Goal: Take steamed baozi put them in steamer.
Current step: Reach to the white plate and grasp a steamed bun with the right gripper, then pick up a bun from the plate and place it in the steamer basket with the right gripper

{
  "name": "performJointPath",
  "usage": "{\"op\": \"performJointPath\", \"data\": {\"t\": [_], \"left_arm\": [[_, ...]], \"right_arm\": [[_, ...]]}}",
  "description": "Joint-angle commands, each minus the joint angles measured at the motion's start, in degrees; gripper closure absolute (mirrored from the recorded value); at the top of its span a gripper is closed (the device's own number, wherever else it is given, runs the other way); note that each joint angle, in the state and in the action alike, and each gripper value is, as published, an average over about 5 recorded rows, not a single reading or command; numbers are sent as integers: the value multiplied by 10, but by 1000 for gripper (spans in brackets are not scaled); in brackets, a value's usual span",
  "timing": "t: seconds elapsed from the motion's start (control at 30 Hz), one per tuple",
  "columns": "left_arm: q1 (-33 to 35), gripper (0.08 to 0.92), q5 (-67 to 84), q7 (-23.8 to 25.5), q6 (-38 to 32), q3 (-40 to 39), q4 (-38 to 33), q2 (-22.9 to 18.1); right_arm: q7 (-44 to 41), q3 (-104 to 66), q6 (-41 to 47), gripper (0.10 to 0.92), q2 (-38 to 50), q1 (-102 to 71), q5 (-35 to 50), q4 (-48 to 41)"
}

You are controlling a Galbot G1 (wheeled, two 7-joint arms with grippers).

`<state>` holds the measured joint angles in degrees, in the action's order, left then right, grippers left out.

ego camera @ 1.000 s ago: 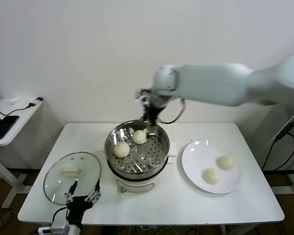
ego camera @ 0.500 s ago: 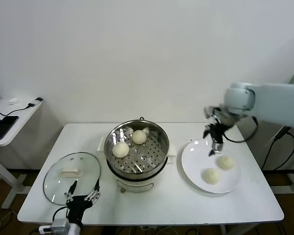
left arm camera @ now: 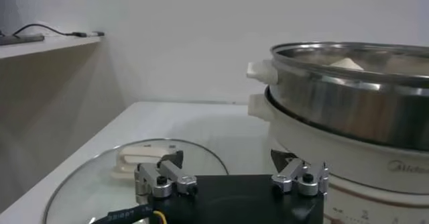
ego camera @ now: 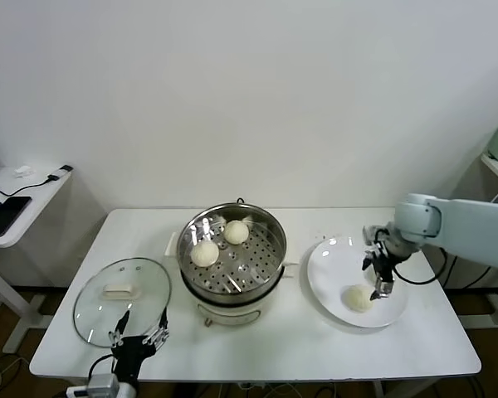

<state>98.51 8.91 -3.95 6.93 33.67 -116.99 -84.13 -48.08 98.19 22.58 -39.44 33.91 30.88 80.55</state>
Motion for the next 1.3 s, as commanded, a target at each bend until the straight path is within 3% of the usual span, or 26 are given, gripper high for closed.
{"op": "performJointPath", "data": {"t": [0.03,0.57,0.8,1.07,1.3], "left_arm": [[-1,177,-1,0,-1,-1,5,0],[-1,177,-1,-1,-3,-8,8,-2],[1,177,-1,-1,-2,-7,2,-3],[2,177,-1,0,1,-7,-3,-3],[4,177,-1,1,7,-8,-17,-2]], "right_arm": [[16,-80,8,203,1,-112,-39,-38],[26,-102,10,204,-29,-141,-67,-57],[19,-99,10,316,-31,-121,-69,-49],[-49,20,-37,346,-45,81,-18,-8],[-123,66,-119,347,-152,286,41,-22]]}}
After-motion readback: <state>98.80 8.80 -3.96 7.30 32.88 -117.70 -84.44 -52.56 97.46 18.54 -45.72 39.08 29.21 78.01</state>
